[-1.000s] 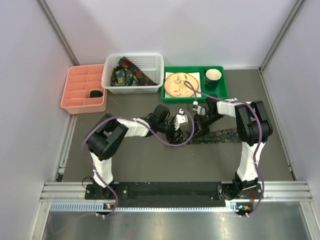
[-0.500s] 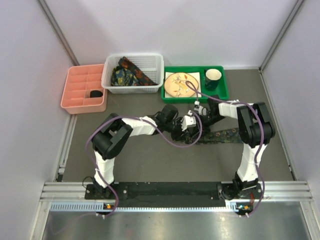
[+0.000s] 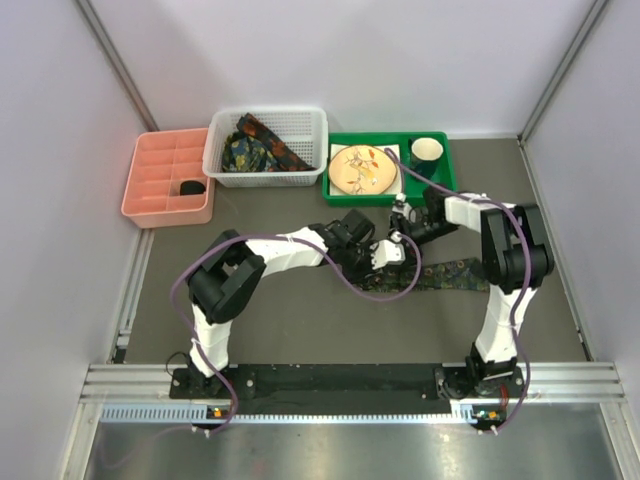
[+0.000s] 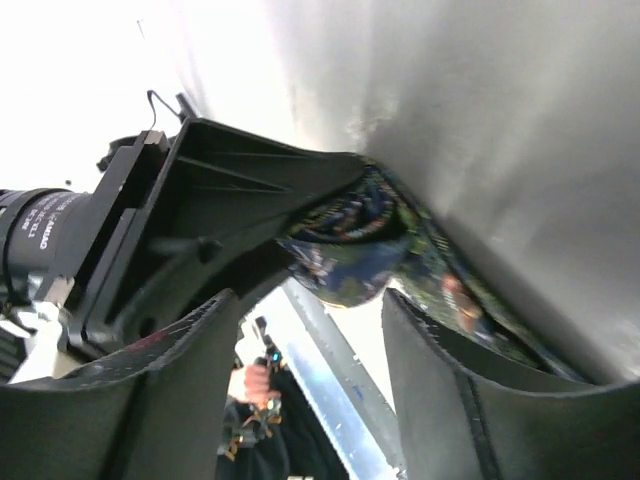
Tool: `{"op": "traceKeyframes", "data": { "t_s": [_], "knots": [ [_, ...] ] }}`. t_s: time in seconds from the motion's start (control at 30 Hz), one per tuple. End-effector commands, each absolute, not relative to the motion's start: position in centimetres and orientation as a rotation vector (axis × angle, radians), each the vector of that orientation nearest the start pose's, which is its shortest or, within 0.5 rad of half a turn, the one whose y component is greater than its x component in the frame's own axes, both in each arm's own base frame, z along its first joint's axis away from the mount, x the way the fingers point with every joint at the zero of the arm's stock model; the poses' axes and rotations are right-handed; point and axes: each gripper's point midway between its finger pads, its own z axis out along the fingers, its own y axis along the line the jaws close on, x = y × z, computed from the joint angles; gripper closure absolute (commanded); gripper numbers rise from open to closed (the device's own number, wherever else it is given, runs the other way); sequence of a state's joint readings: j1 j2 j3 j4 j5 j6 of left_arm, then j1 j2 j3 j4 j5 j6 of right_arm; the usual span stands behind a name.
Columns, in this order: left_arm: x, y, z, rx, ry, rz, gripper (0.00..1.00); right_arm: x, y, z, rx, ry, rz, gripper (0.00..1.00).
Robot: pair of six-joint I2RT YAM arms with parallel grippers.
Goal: Roll the ties
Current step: Roll the tie at the center of the board.
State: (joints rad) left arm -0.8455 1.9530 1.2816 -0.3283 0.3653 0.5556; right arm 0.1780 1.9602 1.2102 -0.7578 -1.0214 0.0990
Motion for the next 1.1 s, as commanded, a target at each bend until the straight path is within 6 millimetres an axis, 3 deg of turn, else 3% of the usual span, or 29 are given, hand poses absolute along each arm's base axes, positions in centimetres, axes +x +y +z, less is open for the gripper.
{"op": "traceKeyframes", "data": {
  "t_s": [0.0, 0.2, 0.27, 0.3, 0.33, 0.43, 0.47, 0.53, 0.63, 0.7, 0.73, 0.9, 1.07],
  "knots": [
    [25.4, -33.2, -0.9, 1.867, 2.057, -0.442, 0.71, 26.3, 22.1, 6.6, -0.216, 2.838, 1.642, 0.45],
    [25.3, -33.4, -1.5, 1.881, 2.064, -0.433, 0.67, 25.7, 21.8, 4.0, -0.275, 2.897, 1.552, 0.57],
    [25.2, -33.7, -1.5, 1.886, 2.058, -0.438, 0.66, 25.9, 21.5, 3.1, -0.299, 2.917, 1.496, 0.79],
    [25.1, -33.6, -1.4, 1.883, 2.060, -0.441, 0.66, 26.0, 21.2, 2.6, -0.313, 2.927, 1.463, 0.96],
    [24.9, -33.7, -1.5, 1.884, 2.061, -0.454, 0.61, 26.1, 21.0, 2.4, -0.315, 2.934, 1.439, 1.00],
    [24.9, -33.8, -1.3, 1.864, 2.052, -0.478, 0.49, 25.9, 20.3, 1.6, -0.330, 2.950, 1.377, 1.00],
    [24.8, -34.0, -0.8, 1.841, 2.045, -0.502, 0.35, 26.0, 19.8, 1.3, -0.324, 2.958, 1.341, 1.00],
    [25.1, -34.7, 0.5, 1.767, 1.976, -0.589, 0.24, 26.1, 19.0, 0.7, -0.296, 2.978, 1.302, 1.00],
    [26.2, -35.6, 3.1, 1.630, 1.838, -0.729, 0.16, 26.3, 17.8, 0.0, -0.265, 3.003, 1.223, 1.00],
    [25.3, -36.0, 3.7, 1.605, 1.775, -0.839, 0.07, 26.7, 17.3, -0.3, -0.268, 3.003, 1.173, 1.00],
    [26.1, -36.9, 5.0, 1.557, 1.706, -0.858, 0.06, 26.6, 17.1, -0.5, -0.305, 2.993, 1.161, 1.00],
    [25.9, -39.1, 6.3, 1.480, 1.608, -1.002, 0.03, 26.7, 16.4, -1.1, -0.311, 3.008, 1.082, 1.00],
    [26.8, -40.8, 5.1, 1.444, 1.589, -1.034, 0.03, 26.6, 16.2, -1.7, -0.307, 3.019, 1.074, 1.00]
  ]
}}
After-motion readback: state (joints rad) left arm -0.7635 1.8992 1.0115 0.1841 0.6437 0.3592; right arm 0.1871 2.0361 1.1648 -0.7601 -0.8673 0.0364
